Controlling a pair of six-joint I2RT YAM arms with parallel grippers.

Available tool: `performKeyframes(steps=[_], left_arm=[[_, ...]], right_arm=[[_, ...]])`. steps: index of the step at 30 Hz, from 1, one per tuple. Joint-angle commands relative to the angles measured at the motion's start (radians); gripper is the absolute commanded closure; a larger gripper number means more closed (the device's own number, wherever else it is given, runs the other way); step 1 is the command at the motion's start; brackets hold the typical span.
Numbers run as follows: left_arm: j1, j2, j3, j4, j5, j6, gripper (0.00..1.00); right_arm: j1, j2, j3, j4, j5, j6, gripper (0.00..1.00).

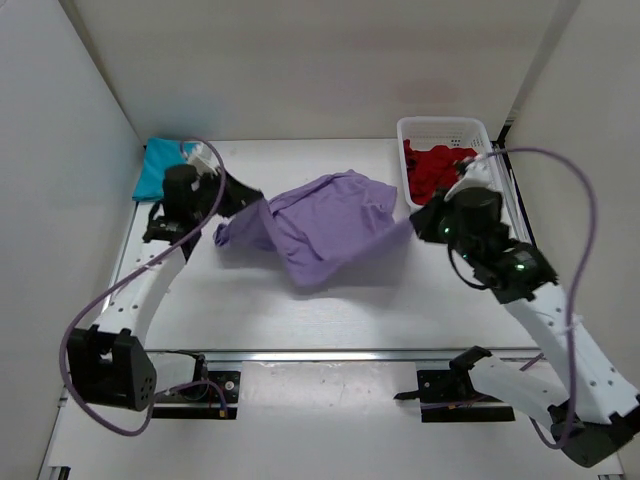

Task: Fold and stack the t-shirts
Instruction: Flatten out the tshirt

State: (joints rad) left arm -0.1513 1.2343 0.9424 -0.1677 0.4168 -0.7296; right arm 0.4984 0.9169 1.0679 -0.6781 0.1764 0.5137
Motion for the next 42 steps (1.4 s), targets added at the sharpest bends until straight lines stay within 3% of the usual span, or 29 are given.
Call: performKeyframes(steps=[1, 3, 5, 7, 9, 10, 11, 12, 14, 17, 19, 23, 27, 32, 35, 38, 42], left_arm=[[0.097, -0.102, 0.18, 0.025, 0.141, -0.09, 1.0], [0.242, -0.136, 0.185, 0.132, 0.279, -0.19, 1.0], [0.367, -0.163, 0.18, 0.3, 0.371, -0.383, 1.0], [0.462, -0.17, 0.264, 0.26, 0.393, -0.387, 1.0], [0.475, -0.144, 0.349, 0.168, 0.361, -0.341, 1.0], [0.476, -0.13, 0.358, 0.183, 0.358, -0.352, 1.0], [0.478, -0.115, 0.357, 0.204, 0.355, -0.369, 1.0], [0.48, -0.099, 0.358, 0.2, 0.332, -0.366, 1.0], [0.472, -0.052, 0.364, 0.168, 0.292, -0.332, 1.0], [0.418, 0.023, 0.386, 0.025, 0.096, -0.184, 1.0], [0.379, 0.078, 0.369, -0.012, 0.007, -0.122, 1.0], [0.305, 0.246, 0.364, 0.034, -0.033, -0.128, 1.0], [0.286, 0.41, 0.582, 0.028, -0.036, -0.166, 1.0], [0.297, 0.54, 0.959, -0.047, -0.035, -0.192, 1.0], [0.334, 0.59, 1.16, -0.076, -0.032, -0.22, 1.0], [0.389, 0.57, 1.15, -0.014, 0.002, -0.267, 1.0], [0.443, 0.522, 1.077, 0.002, 0.014, -0.266, 1.0]], right_arm=[[0.108, 0.037, 0.41, -0.167, 0.2, -0.136, 1.0], [0.164, 0.091, 0.589, -0.202, 0.294, -0.161, 1.0], [0.239, 0.154, 0.742, -0.216, 0.337, -0.228, 1.0], [0.255, 0.256, 0.88, -0.227, 0.365, -0.285, 1.0], [0.198, 0.345, 1.047, -0.239, 0.301, -0.339, 1.0], [0.108, 0.399, 1.117, -0.242, 0.179, -0.355, 1.0], [-0.043, 0.451, 1.138, -0.245, 0.091, -0.354, 1.0], [-0.196, 0.464, 1.136, -0.224, -0.101, -0.336, 0.99], [-0.303, 0.528, 1.069, -0.14, -0.296, -0.334, 1.0], [-0.328, 0.687, 1.15, -0.164, -0.296, -0.397, 1.0], [-0.365, 0.765, 1.17, -0.144, -0.375, -0.399, 1.0], [-0.377, 1.0, 1.283, -0.112, -0.407, -0.393, 1.0], [-0.414, 1.138, 1.437, 0.01, -0.465, -0.304, 1.0], [-0.443, 1.099, 1.48, 0.299, -0.489, -0.195, 1.0], [-0.457, 0.996, 1.465, 0.445, -0.471, -0.182, 1.0], [-0.452, 0.955, 1.46, 0.468, -0.439, -0.234, 1.0], [-0.451, 0.901, 1.405, 0.36, -0.446, -0.29, 1.0]])
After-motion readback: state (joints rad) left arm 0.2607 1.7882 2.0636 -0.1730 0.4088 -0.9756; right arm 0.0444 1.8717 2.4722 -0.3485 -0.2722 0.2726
